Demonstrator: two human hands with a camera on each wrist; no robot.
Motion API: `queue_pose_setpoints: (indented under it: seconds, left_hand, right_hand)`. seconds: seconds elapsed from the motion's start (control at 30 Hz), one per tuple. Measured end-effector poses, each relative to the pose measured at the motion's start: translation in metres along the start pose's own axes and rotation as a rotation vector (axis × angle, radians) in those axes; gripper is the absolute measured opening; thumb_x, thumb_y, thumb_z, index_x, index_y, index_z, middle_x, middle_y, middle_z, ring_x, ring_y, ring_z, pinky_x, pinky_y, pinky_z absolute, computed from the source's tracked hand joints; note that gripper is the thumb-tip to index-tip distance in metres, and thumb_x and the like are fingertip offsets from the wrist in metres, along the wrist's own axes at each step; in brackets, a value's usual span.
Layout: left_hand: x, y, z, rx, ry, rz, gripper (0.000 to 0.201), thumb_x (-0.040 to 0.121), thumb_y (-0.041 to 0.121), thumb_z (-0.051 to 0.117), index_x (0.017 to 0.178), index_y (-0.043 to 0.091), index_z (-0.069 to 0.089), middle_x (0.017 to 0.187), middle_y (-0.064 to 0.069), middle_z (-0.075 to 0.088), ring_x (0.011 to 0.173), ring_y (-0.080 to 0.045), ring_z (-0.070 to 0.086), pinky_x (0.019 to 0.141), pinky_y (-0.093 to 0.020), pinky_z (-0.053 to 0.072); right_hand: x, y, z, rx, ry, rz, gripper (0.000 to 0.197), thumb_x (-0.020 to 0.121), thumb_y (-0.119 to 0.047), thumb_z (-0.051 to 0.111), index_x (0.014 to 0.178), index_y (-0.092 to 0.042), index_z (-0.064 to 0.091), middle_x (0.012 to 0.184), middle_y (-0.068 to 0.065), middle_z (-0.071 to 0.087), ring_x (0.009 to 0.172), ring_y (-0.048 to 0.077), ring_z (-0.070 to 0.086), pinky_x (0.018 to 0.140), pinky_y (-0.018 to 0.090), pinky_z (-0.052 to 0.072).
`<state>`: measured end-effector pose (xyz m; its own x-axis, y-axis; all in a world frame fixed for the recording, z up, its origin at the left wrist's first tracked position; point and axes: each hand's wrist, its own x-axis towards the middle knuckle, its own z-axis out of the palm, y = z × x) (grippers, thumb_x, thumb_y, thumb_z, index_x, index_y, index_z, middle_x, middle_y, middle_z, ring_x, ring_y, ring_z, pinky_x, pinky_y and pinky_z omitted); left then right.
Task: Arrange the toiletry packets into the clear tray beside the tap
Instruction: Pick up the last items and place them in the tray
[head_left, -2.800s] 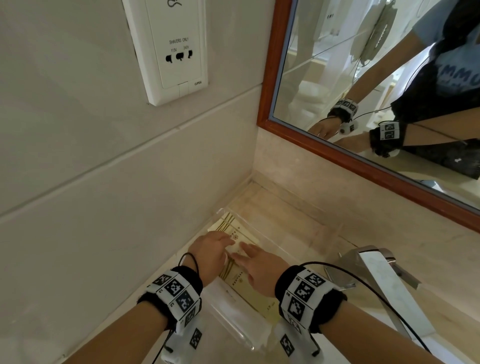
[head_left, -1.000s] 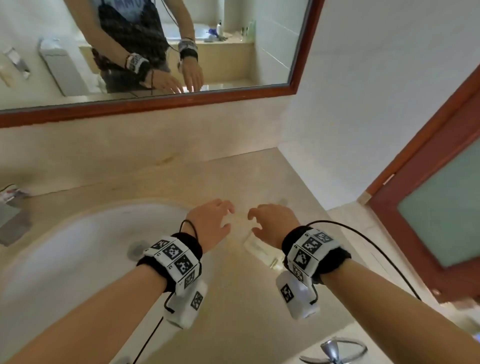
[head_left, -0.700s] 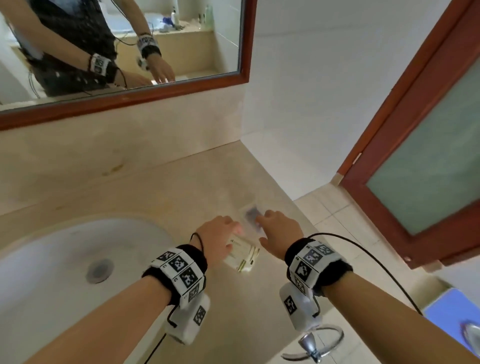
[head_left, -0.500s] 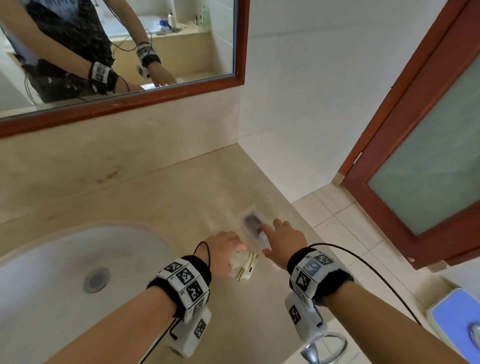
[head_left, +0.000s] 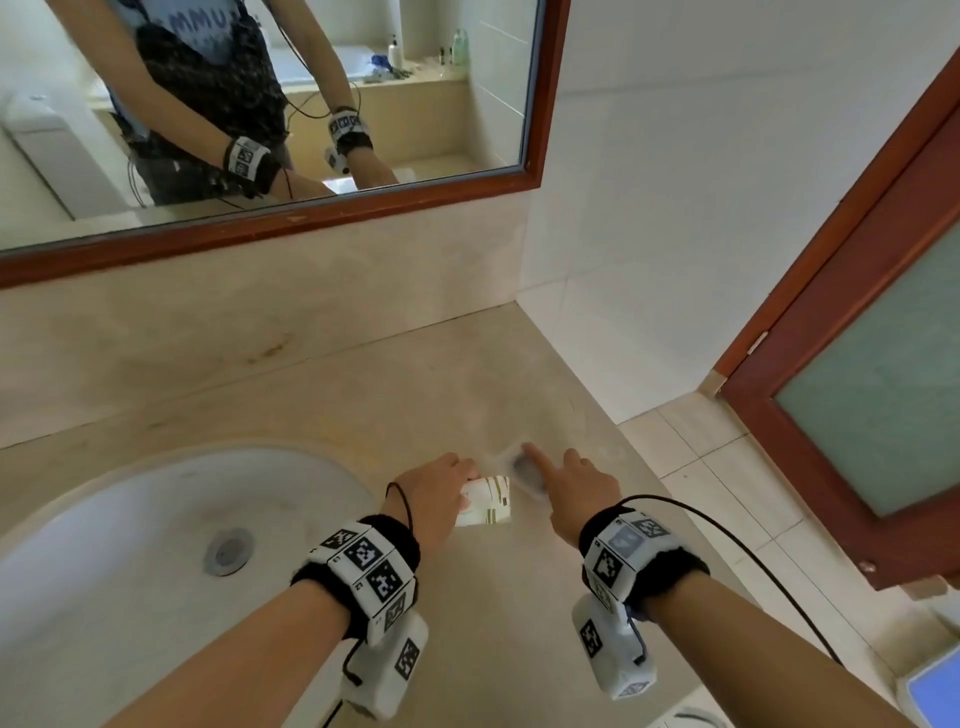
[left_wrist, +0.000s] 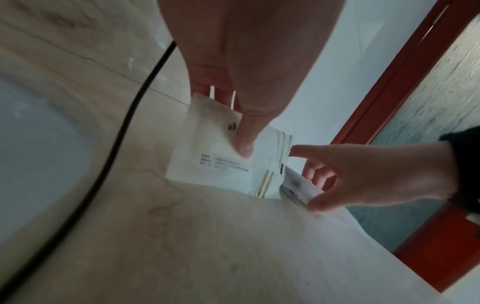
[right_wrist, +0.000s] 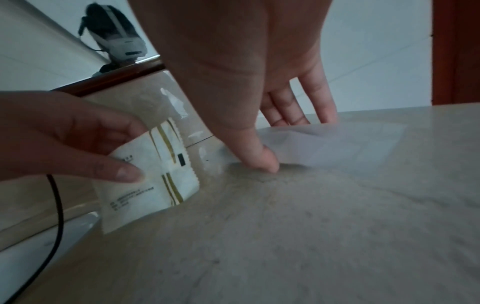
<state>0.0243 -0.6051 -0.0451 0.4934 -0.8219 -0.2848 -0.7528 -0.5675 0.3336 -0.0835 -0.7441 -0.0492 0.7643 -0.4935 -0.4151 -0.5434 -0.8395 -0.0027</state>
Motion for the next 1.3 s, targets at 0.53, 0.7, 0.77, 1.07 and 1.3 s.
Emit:
queue_pose_setpoints:
  seconds: [0.53, 0.7, 0.77, 1.07, 1.3]
  left_hand:
    - [-0.117, -0.104, -0.053, -0.149, 0.408, -0.374, 0.026, 0.094, 0.014, 0.045, 0.119, 0.017, 0.053, 0.120, -0.004, 0.058, 0.104, -0.025, 0.059, 0.086, -0.035, 0.049]
    - [-0.179, -0.141, -0.059, -0.164, 0.479, -0.519, 0.027, 0.094, 0.013, 0.047, 0.120, 0.015, 0.053, 0.121, -0.006, 0.057, 0.107, -0.025, 0.058, 0.087, -0.034, 0.049]
    - [-0.205, -0.155, -0.059, -0.169, 0.521, -0.581, 0.026, 0.094, 0.013, 0.047, 0.119, 0.014, 0.054, 0.120, -0.006, 0.058, 0.106, -0.026, 0.058, 0.087, -0.033, 0.046]
    - [-0.340, -0.218, -0.057, -0.215, 0.663, -0.860, 0.026, 0.092, 0.013, 0.049, 0.117, 0.014, 0.055, 0.118, -0.007, 0.060, 0.104, -0.027, 0.058, 0.088, -0.036, 0.047]
    - [-0.424, -0.271, -0.052, -0.271, 0.764, -1.029, 0.030, 0.093, 0.013, 0.049, 0.123, 0.012, 0.053, 0.125, -0.005, 0.058, 0.113, -0.024, 0.055, 0.096, -0.034, 0.045]
  right_hand:
    - [-0.012, -0.154, -0.054, -0.078, 0.205, -0.440, 0.088, 0.086, 0.001, 0.050, 0.150, -0.037, 0.003, 0.128, 0.013, 0.042, 0.108, 0.029, 0.053, 0.064, 0.031, 0.040]
    - [-0.027, -0.217, -0.058, -0.093, 0.242, -0.594, 0.090, 0.085, 0.003, 0.051, 0.149, -0.038, 0.003, 0.127, 0.012, 0.043, 0.107, 0.029, 0.053, 0.064, 0.031, 0.041]
    - [-0.034, -0.245, -0.058, -0.101, 0.260, -0.656, 0.090, 0.085, 0.004, 0.050, 0.149, -0.038, 0.003, 0.126, 0.011, 0.043, 0.105, 0.029, 0.053, 0.063, 0.031, 0.041]
    - [-0.084, -0.385, -0.058, -0.170, 0.282, -0.971, 0.088, 0.086, 0.003, 0.052, 0.148, -0.037, 0.004, 0.125, 0.010, 0.043, 0.104, 0.027, 0.052, 0.061, 0.029, 0.041]
    - [-0.123, -0.494, -0.041, -0.218, 0.294, -1.172, 0.084, 0.087, 0.001, 0.052, 0.149, -0.032, 0.006, 0.130, 0.012, 0.044, 0.107, 0.030, 0.055, 0.070, 0.032, 0.045]
